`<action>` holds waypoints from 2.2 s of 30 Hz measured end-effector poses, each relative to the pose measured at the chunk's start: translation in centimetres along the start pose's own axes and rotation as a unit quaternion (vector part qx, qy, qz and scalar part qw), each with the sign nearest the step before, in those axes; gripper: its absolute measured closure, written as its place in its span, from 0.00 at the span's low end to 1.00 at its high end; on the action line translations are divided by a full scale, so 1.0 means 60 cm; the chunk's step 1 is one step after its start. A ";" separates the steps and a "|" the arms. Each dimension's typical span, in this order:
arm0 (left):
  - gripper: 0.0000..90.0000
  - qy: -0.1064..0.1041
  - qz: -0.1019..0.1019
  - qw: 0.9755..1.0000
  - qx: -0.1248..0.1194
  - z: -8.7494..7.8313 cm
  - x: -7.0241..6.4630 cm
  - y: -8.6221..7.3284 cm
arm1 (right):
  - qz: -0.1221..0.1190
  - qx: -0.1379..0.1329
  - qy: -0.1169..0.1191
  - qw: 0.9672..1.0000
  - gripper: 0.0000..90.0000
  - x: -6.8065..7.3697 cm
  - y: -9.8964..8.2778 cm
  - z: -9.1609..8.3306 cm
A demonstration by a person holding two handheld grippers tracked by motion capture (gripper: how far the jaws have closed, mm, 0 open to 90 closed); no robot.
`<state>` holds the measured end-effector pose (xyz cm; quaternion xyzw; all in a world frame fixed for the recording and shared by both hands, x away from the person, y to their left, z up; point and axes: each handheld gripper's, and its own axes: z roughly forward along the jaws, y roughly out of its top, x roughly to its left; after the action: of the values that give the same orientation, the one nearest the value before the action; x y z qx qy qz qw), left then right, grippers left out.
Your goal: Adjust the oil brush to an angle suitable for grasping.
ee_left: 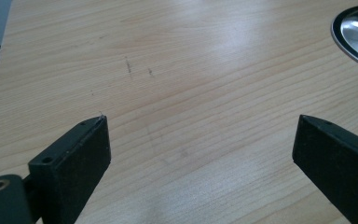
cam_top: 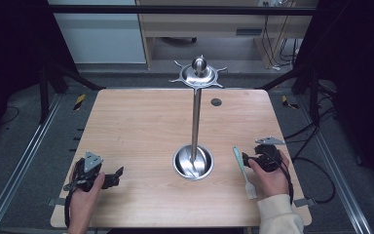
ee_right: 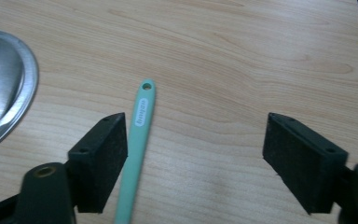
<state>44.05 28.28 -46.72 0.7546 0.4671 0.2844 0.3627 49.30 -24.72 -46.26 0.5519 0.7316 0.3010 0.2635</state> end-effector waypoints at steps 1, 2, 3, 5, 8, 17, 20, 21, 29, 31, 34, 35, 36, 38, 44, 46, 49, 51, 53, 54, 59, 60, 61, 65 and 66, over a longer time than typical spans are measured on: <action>0.04 0.000 0.000 1.000 0.000 0.000 0.000 0.000 | -0.002 0.002 -0.001 1.000 0.28 0.002 0.000 0.000; 0.04 0.001 0.007 1.000 0.003 0.000 -0.003 0.000 | -0.003 0.004 0.001 1.000 0.31 0.005 0.002 -0.001; 0.04 0.003 0.011 1.000 0.004 0.000 -0.004 0.000 | -0.003 0.004 0.001 1.000 0.31 0.005 0.002 -0.001; 0.04 0.000 0.010 1.000 0.003 -0.003 -0.007 -0.002 | -0.015 0.010 0.001 1.000 0.35 0.011 0.006 0.001; 0.04 -0.001 0.007 1.000 -0.001 -0.014 -0.005 -0.003 | -0.040 0.039 -0.002 0.998 0.43 0.023 0.026 -0.002; 0.04 -0.009 -0.002 1.000 -0.009 -0.021 0.007 -0.001 | -0.064 0.108 0.016 0.992 0.50 0.048 0.071 -0.008; 0.04 -0.006 0.013 1.000 -0.009 -0.018 0.012 0.004 | -0.061 0.131 0.027 0.989 0.51 0.048 0.084 -0.012; 0.04 -0.010 0.017 1.000 -0.008 -0.016 0.013 0.004 | -0.060 0.138 0.029 0.988 0.51 0.047 0.086 -0.014; 0.04 -0.009 0.027 1.000 -0.010 -0.023 0.027 -0.004 | -0.035 0.177 0.026 0.983 0.54 0.042 0.104 -0.030; 0.04 -0.012 0.027 1.000 -0.002 -0.021 0.030 -0.009 | -0.035 0.180 0.022 0.983 0.54 0.041 0.107 -0.034; 0.04 0.010 0.027 1.000 -0.009 -0.029 0.035 -0.007 | -0.025 0.177 0.027 0.984 0.54 0.044 0.108 -0.039; 0.04 0.009 0.020 1.000 -0.012 -0.035 0.034 -0.009 | -0.025 0.180 0.027 0.983 0.54 0.045 0.107 -0.038; 0.04 0.009 0.020 1.000 -0.012 -0.035 0.034 -0.009 | -0.025 0.180 0.027 0.983 0.54 0.045 0.107 -0.038; 0.04 0.006 0.021 1.000 -0.014 -0.037 0.028 -0.010 | -0.025 0.189 0.032 0.981 0.54 0.048 0.105 -0.035; 0.04 -0.004 0.034 0.999 -0.017 -0.033 0.019 -0.006 | -0.021 0.198 0.036 0.979 0.54 0.059 0.099 -0.032; 0.04 -0.008 0.034 0.999 -0.014 -0.033 0.020 -0.008 | -0.018 0.201 0.036 0.979 0.53 0.062 0.096 -0.029; 0.04 -0.002 0.030 0.999 -0.014 -0.035 0.023 -0.012 | -0.011 0.211 0.035 0.977 0.54 0.070 0.089 -0.022; 0.04 -0.001 0.027 1.000 -0.014 -0.036 0.024 -0.012 | -0.010 0.214 0.035 0.976 0.54 0.072 0.088 -0.021; 0.04 0.001 0.020 1.000 -0.015 -0.037 0.027 -0.013 | -0.010 0.225 0.036 0.974 0.55 0.077 0.081 -0.014; 0.04 0.002 0.017 1.000 -0.017 -0.037 0.027 -0.013 | -0.010 0.228 0.036 0.973 0.56 0.079 0.079 -0.011; 0.04 0.000 0.023 1.000 -0.014 -0.033 0.022 -0.011 | -0.016 0.251 0.046 0.967 0.60 0.087 0.068 0.003; 0.04 0.000 0.024 1.000 -0.013 -0.032 0.021 -0.011 | -0.015 0.259 0.047 0.965 0.60 0.088 0.065 0.007; 0.04 -0.002 0.025 1.000 -0.012 -0.032 0.020 -0.011 | -0.015 0.264 0.045 0.963 0.61 0.088 0.062 0.010; 0.04 -0.004 0.028 0.999 -0.016 -0.034 0.018 -0.010 | -0.003 0.278 0.036 0.960 0.64 0.081 0.056 0.016; 0.04 -0.004 0.028 0.999 -0.016 -0.034 0.018 -0.010 | -0.003 0.278 0.036 0.960 0.64 0.081 0.056 0.016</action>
<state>42.62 30.04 -45.96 0.7628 0.4394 0.2987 0.3685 50.94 -19.20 -44.75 0.5899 0.7973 0.1041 0.0739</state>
